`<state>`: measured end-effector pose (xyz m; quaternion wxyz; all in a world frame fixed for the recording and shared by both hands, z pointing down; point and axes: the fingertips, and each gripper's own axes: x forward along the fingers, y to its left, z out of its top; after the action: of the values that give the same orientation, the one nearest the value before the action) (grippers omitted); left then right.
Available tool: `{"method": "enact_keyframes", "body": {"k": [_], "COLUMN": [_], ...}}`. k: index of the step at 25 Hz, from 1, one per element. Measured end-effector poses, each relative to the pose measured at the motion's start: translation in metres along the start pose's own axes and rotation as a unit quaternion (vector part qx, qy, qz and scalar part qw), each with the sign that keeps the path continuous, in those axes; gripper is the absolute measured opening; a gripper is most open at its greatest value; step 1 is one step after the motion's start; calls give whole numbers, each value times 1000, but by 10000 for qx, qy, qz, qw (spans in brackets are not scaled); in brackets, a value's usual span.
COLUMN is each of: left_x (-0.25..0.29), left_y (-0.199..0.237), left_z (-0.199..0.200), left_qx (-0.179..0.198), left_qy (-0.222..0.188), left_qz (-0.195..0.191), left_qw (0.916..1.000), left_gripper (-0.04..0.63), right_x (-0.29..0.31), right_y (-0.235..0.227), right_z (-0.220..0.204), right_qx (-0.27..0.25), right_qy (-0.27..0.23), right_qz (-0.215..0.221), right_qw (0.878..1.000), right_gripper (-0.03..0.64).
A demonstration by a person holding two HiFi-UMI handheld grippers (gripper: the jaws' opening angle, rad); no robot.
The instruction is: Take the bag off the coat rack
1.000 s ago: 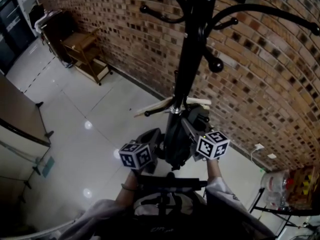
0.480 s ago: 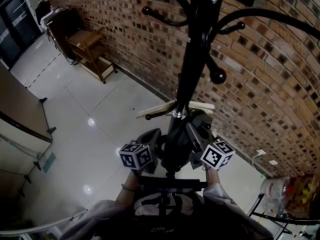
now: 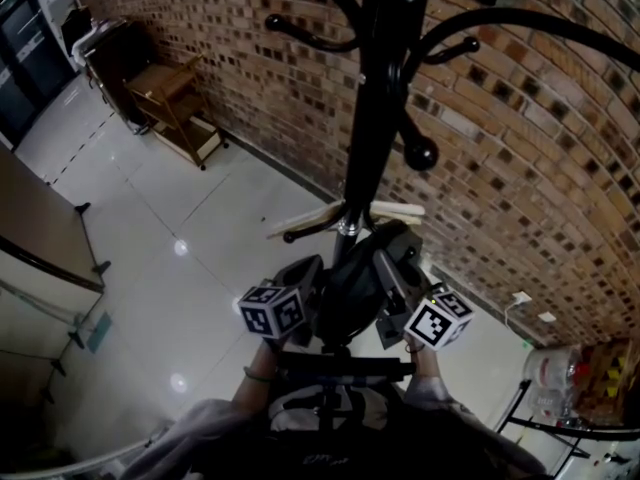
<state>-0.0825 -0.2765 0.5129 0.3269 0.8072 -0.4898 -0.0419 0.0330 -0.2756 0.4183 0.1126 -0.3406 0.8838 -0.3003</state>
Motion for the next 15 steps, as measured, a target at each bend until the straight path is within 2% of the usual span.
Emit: {"method": "enact_keyframes", "body": {"k": [7, 10, 15], "left_x": [0, 1, 10], "left_y": [-1, -9, -22], "left_z": [3, 5, 13], "left_qx": [51, 159, 596], "left_qy": [11, 47, 150], "left_qz": [-83, -171, -341], "left_qw": [10000, 9997, 9975], "left_gripper": [8, 8, 8], "right_x": [-9, -22, -48], "right_y": [15, 12, 6], "right_z": [13, 16, 28], "right_qx": [-459, -308, -88], "right_qy": [-27, -190, -609], "right_qz": [-117, -250, -459], "right_qw": [9989, 9990, 9970], "right_gripper": [43, 43, 43]}}
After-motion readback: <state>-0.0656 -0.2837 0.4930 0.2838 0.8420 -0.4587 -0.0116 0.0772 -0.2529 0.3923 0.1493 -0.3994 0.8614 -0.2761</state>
